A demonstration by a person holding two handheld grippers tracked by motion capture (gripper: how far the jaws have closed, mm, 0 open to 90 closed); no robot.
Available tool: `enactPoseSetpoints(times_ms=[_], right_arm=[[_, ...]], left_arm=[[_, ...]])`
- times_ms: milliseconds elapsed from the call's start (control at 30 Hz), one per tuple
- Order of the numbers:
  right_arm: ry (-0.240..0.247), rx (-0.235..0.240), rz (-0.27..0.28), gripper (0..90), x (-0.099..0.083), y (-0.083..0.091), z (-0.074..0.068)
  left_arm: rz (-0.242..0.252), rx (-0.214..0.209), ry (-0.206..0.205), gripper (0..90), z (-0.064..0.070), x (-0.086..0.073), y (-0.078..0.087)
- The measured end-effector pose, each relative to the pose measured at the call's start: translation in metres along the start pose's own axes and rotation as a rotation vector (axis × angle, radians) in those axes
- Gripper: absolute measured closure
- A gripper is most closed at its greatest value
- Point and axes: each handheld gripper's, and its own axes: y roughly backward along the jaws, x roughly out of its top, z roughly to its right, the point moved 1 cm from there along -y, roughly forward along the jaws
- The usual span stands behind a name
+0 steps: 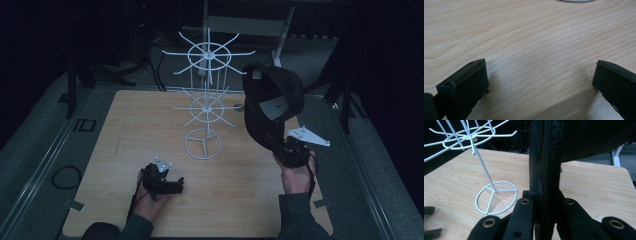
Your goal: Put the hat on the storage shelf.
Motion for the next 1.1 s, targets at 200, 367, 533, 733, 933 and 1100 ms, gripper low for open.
enactPoseSetpoints(times_ms=[200,367,533,733,933,1100], right_arm=[[0.003,-0.004,0.004,86.5,0.002,0.001,0.000],[0.006,-0.008,0.008,86.5,0.005,0.002,0.000],[0.010,-0.009,0.013,86.5,0.008,0.003,0.000],[0.010,-0.009,0.019,86.5,0.010,0.005,-0.001],[0.014,-0.009,0.027,86.5,0.014,0.006,-0.003],[0.021,-0.008,0.031,86.5,0.016,0.007,-0.004]], left_arm=[[0.000,0.000,0.000,0.2,0.000,0.000,0.000],[0.000,0.000,0.000,0.2,0.000,0.000,0.000],[0.000,0.000,0.000,0.2,0.000,0.000,0.000],[0.000,0.000,0.000,0.2,0.000,0.000,0.000],[0.000,0.000,-0.001,0.2,0.000,0.000,0.000],[-0.001,0.000,-0.001,0.2,0.000,0.000,0.000]])
